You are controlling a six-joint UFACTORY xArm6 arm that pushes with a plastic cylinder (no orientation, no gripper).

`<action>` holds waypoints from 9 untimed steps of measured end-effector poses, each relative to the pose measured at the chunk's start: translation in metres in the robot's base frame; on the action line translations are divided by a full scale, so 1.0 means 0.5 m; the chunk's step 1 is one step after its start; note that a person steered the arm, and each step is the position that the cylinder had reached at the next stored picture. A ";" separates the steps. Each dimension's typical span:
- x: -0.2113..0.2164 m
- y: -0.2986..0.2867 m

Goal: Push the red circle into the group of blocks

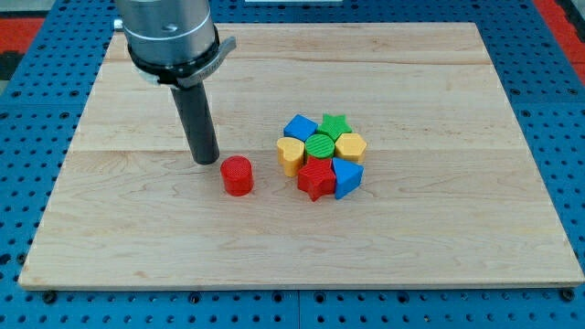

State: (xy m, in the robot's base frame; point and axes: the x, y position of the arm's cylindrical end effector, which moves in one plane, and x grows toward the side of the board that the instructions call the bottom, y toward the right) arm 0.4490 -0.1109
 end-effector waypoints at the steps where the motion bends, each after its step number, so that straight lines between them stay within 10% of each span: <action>1: -0.010 0.028; 4: 0.145 0.178; 9: 0.176 0.006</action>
State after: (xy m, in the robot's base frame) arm 0.5370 -0.1081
